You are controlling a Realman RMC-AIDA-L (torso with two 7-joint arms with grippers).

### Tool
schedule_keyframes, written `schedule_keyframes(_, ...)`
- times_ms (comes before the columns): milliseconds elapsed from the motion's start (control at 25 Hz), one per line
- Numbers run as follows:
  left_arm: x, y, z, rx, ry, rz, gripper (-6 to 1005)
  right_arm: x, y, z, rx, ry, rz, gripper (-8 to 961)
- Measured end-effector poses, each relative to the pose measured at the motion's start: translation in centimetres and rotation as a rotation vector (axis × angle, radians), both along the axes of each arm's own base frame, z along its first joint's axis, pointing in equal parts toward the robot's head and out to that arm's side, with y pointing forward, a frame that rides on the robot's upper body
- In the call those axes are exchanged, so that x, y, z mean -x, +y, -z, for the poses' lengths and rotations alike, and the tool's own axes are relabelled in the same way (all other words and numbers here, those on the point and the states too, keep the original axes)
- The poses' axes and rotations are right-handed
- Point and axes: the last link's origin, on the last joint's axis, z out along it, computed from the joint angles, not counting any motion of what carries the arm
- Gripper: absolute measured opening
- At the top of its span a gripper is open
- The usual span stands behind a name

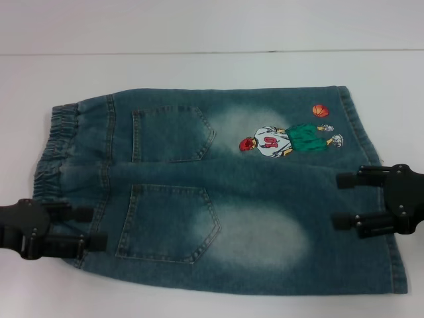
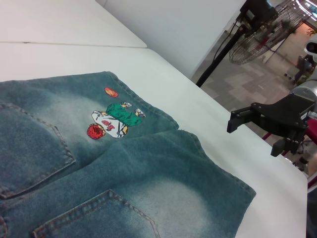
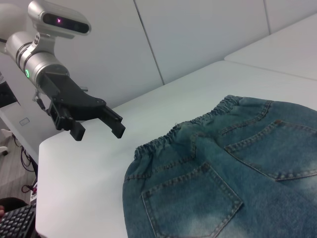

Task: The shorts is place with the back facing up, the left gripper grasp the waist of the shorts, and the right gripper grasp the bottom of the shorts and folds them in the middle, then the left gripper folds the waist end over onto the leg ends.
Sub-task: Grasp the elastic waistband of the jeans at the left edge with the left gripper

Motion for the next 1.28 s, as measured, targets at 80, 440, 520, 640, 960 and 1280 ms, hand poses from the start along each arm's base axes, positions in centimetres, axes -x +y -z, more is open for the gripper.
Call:
schedule_keyframes(80, 0.0, 0.0, 0.0, 0.0, 0.0, 0.0, 872, 0.0, 0.0, 0.0, 0.0, 0.0, 0.001, 944)
schedule_keyframes(440, 0.0, 0.1, 0.0, 0.017, -0.011, -0.045, 873, 0.0, 0.0, 0.0, 0.001, 0.001, 0.002, 940)
schedule_keyframes(520, 0.1, 0.2, -0.5, 0.04, -0.014, -0.118, 873, 0.0, 0.0, 0.0, 0.001, 0.002, 0.002, 940)
schedule_keyframes(640, 0.1, 0.7, -1.7, 0.068, 0.003, -0.22, 873, 0.0, 0.0, 0.1, 0.003, 0.003, 0.002, 938)
schedule_keyframes(960, 0.9, 3.8, -3.6, 0.094, 0.189, -0.486, 872, 0.2, 0.1, 0.1, 0.004, 0.004, -0.001, 935)
schedule_keyframes(1280, 1.3, 6.3, -2.9, 0.12, 0.322, -0.665, 872, 0.6, 0.4, 0.2, 0.004, 0.006, -0.015, 932)
